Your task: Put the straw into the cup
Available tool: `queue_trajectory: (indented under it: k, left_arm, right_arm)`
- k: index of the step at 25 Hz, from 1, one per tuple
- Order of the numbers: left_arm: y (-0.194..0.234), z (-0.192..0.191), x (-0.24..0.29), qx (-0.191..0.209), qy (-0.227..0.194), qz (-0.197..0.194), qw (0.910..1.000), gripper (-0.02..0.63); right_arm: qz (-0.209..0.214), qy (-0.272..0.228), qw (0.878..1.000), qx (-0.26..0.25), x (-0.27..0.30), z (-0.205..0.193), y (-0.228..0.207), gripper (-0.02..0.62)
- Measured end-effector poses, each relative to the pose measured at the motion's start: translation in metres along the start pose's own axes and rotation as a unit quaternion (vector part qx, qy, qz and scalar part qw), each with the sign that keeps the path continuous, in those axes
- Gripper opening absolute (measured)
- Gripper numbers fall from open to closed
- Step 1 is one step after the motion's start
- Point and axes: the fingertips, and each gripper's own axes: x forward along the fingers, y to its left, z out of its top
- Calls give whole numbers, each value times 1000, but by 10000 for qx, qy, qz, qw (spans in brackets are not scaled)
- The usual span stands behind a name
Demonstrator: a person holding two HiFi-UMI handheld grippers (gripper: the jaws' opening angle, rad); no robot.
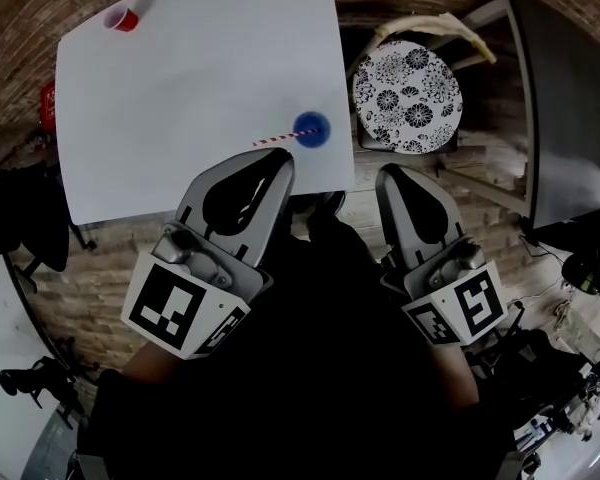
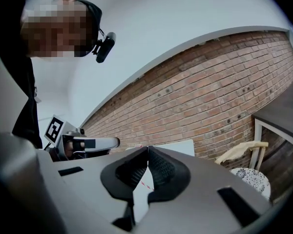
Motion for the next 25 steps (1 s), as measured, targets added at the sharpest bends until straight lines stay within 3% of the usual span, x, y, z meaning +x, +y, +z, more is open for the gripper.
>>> queue_trajectory:
  k: [25]
  left_arm:
    - [6, -3, 8, -92, 53, -80, 9999, 31]
  right_arm:
    - [40, -24, 10000, -65, 4, 1, -1, 28]
